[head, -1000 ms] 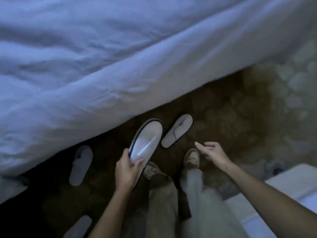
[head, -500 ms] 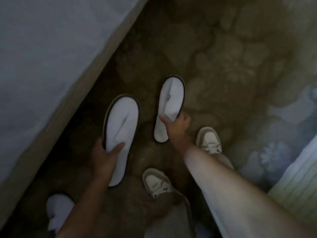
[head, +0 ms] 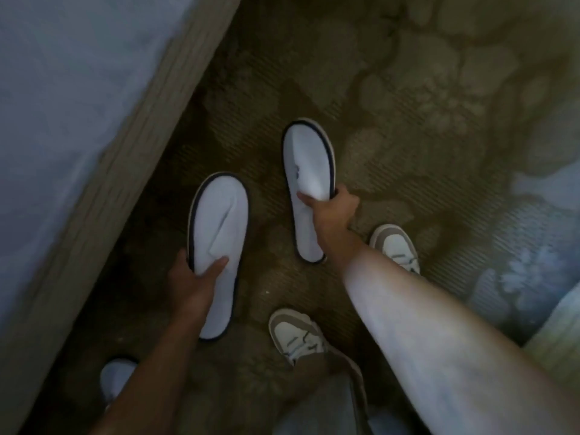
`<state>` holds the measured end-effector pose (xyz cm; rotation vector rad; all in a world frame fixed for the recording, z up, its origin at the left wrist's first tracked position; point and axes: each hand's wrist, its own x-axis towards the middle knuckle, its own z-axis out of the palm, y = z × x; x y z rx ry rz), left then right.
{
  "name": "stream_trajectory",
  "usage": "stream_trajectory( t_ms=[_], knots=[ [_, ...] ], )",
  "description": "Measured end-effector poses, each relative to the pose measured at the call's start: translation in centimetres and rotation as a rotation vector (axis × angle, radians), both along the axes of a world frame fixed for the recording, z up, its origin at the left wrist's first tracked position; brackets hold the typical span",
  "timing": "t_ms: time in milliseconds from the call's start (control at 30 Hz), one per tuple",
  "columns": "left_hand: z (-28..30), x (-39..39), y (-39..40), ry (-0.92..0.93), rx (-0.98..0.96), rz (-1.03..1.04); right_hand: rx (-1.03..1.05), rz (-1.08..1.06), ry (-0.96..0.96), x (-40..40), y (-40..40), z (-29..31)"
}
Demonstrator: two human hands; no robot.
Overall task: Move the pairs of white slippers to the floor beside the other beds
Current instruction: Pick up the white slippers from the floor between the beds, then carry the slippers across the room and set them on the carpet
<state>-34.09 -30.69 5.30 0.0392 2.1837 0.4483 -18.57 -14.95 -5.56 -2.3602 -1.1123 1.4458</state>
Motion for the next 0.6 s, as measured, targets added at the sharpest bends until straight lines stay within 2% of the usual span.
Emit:
stream_trajectory(
  t_ms=[100, 167, 300, 400, 600],
  knots=[
    [4.1, 0.4, 1.5, -0.038, -0.007, 0.022, -0.106, -0.125, 0.243, 2.1, 1.0, 6.1],
    [8.3, 1.4, 3.4, -0.057, -0.003, 0.024, -0.128, -0.176, 0.313, 3.9, 2.1, 11.7],
    [19.4, 3.9, 8.2, -0.149, 0.019, 0.055, -0.135, -0.096, 0.261, 9.0, 4.5, 25.9],
    [29.5, 5.8, 12.3, -0.217, 0.114, 0.055, -0.136, -0.060, 0.285, 13.6, 6.2, 37.4],
    [49.3, 11.1, 18.8, -0.287, 0.277, -0.078, -0.106, -0.233, 0.360, 20.6, 10.7, 59.0]
  ],
)
